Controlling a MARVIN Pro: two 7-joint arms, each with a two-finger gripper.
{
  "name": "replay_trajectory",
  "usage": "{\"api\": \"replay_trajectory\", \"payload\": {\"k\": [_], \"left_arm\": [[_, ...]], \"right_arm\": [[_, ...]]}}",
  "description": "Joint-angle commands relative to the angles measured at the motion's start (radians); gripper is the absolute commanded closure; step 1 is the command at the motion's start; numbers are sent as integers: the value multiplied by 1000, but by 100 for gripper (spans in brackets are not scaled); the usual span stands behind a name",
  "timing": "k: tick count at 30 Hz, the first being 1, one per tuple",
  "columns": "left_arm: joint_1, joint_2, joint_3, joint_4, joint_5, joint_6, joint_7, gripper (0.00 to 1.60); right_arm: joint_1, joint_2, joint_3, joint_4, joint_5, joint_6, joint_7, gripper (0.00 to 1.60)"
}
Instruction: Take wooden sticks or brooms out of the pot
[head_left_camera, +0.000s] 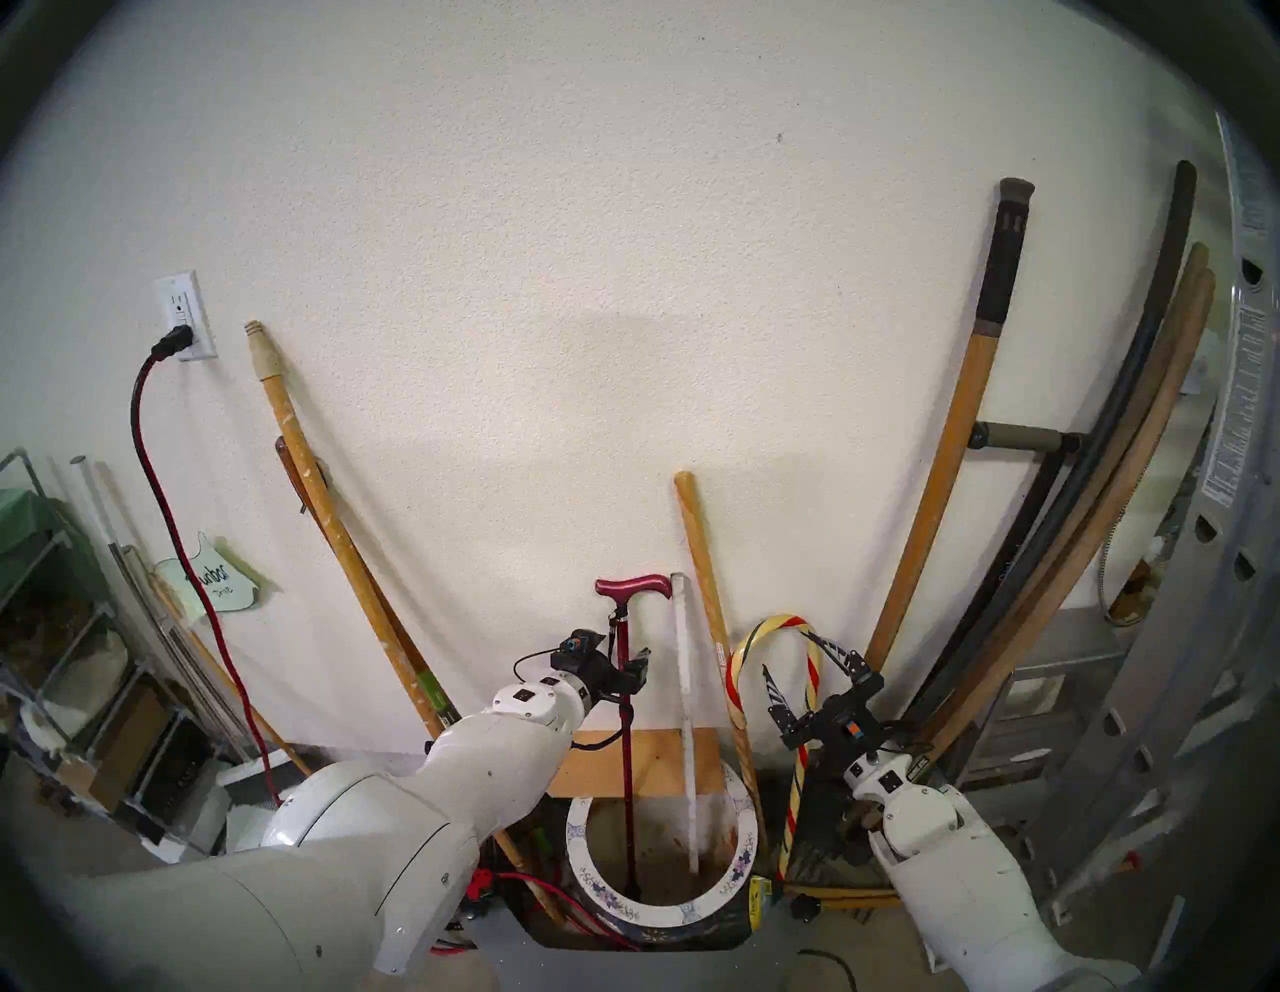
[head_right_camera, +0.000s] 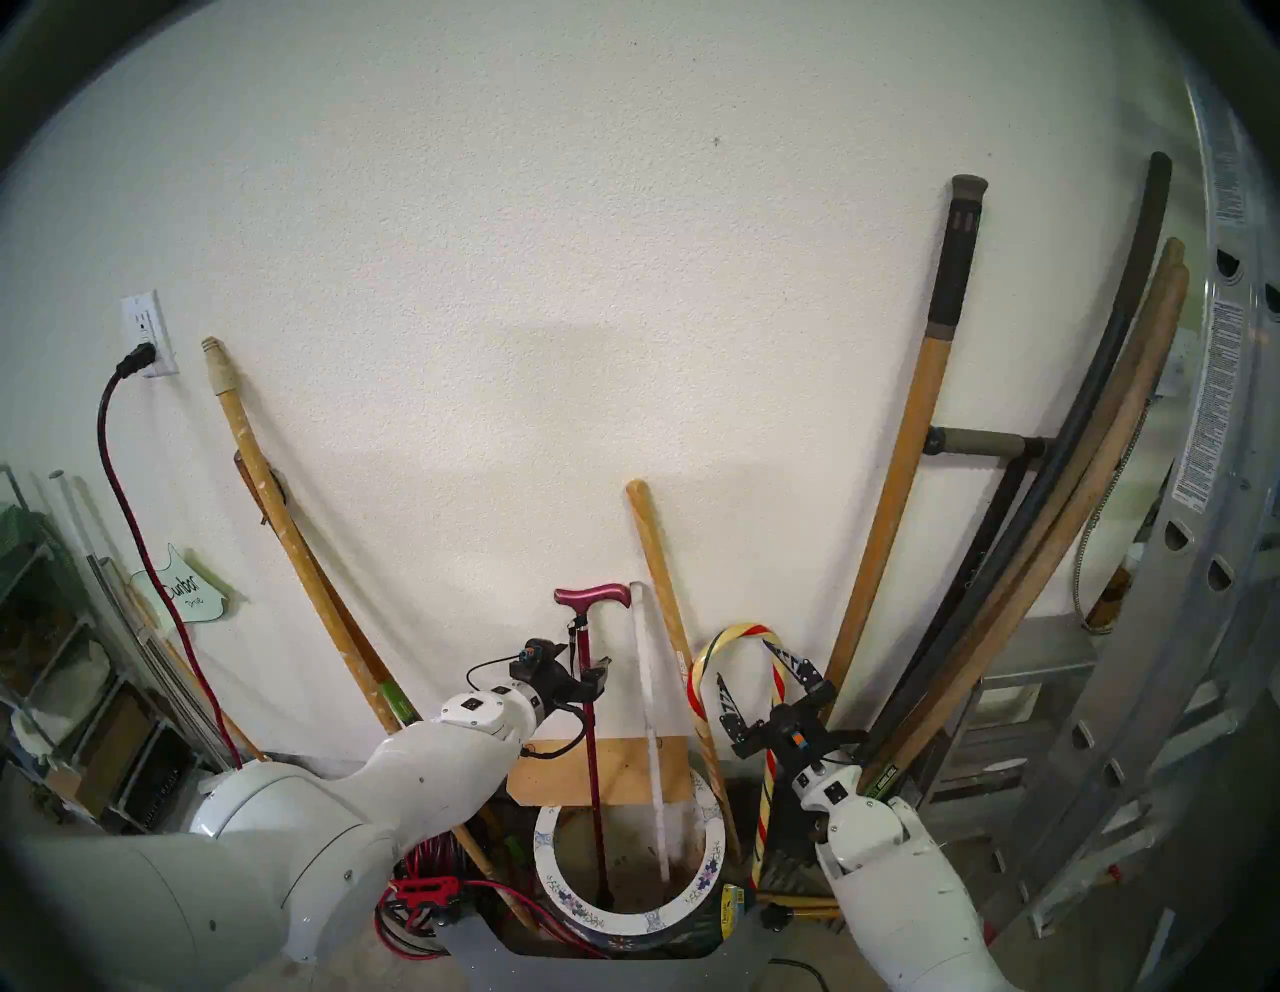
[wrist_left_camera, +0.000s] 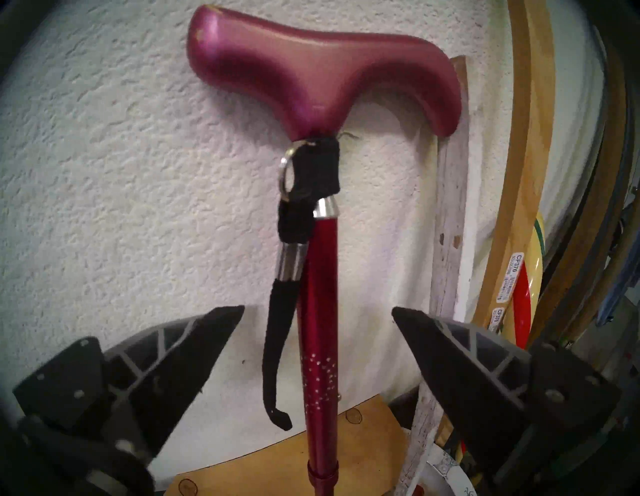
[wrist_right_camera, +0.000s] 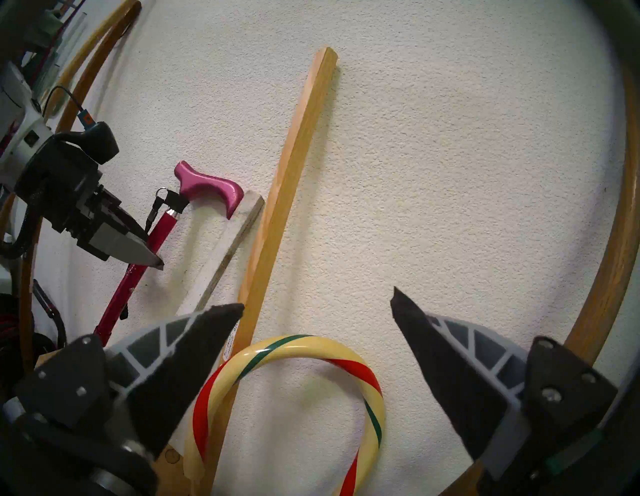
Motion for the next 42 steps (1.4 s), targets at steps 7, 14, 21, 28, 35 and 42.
{"api": "replay_trajectory", "payload": {"k": [7, 14, 21, 28, 35, 42], "left_arm": [[-67, -40, -2, 92, 4, -40, 35, 0], [-69, -37, -9, 107, 0, -52, 27, 9], [-66, -33, -12, 112, -2, -56, -28, 87], [-61, -36, -17, 120, -3, -60, -38, 110], [-56, -32, -21, 120, -3, -79, -38, 160], [-10, -23, -46, 115, -25, -152, -48, 160]], "right_arm": [[1, 3, -1, -3, -3, 1, 2, 0], [1, 3, -1, -3, -3, 1, 2, 0], [1, 3, -1, -3, -3, 1, 2, 0], [1, 3, -1, -3, -2, 1, 2, 0], [1, 3, -2, -3, -2, 1, 2, 0], [1, 3, -2, -3, -2, 1, 2, 0]]}}
